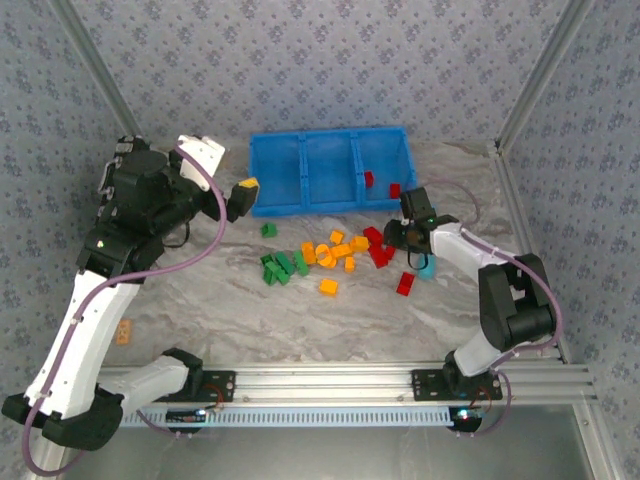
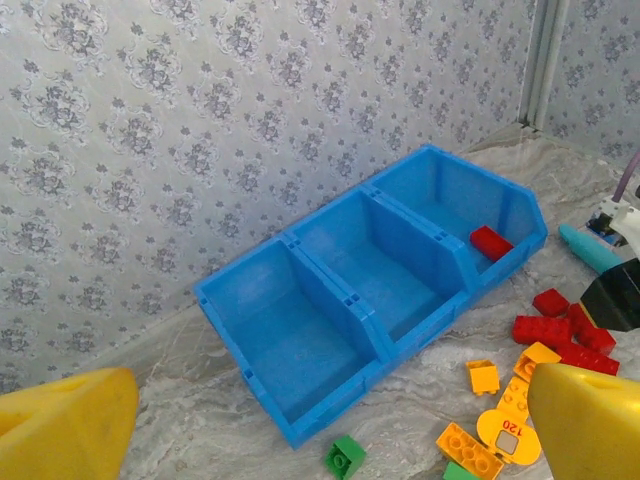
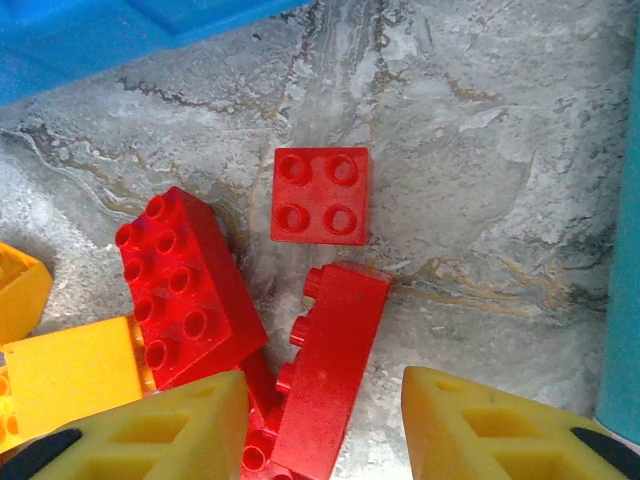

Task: Sort the legos into containers by color
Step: Pick up the lego from the middle-right of the table.

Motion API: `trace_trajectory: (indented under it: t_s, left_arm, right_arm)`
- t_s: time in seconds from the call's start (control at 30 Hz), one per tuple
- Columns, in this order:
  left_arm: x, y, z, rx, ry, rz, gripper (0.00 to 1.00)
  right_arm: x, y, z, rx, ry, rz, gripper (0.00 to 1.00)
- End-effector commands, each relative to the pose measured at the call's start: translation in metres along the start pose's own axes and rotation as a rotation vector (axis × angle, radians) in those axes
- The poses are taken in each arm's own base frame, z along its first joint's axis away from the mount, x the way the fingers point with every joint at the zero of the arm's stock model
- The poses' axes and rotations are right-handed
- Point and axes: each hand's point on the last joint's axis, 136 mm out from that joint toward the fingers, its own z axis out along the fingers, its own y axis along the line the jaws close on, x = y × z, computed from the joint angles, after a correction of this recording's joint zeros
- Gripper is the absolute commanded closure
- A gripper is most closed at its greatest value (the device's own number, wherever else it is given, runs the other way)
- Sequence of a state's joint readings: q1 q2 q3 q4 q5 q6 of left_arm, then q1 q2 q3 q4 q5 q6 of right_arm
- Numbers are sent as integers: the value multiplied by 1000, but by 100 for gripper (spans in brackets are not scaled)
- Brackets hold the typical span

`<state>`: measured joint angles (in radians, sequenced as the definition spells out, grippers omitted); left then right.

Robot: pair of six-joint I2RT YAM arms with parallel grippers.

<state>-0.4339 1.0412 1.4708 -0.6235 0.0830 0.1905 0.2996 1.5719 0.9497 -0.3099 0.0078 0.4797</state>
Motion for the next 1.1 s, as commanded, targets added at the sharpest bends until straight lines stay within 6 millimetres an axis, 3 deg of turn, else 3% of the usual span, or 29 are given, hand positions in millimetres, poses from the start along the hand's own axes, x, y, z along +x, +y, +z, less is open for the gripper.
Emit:
trace_trajectory:
  t_s: [0.0,0.43,0.67,0.83,1.07]
  left_arm:
    - [-16,-4,-6,23,-61,-16,0]
    - [-15,-5,-7,32,-44,-18,0]
    - [-13,-5,-7,28,-41,-14,0]
    - [-13,-4,-7,24,-39,-10,0]
    - [-8,1,-11,-9,-32,14,0]
  right_arm:
    - [1,2,9,-14,2,28,54]
    - [6,-9,36,50,36,13,56]
    - [14,-23,40,114,61,-4,65]
    - [8,-24,28,124,50,-18,69]
    - [-34,-8,-8,104,-16,-86,71]
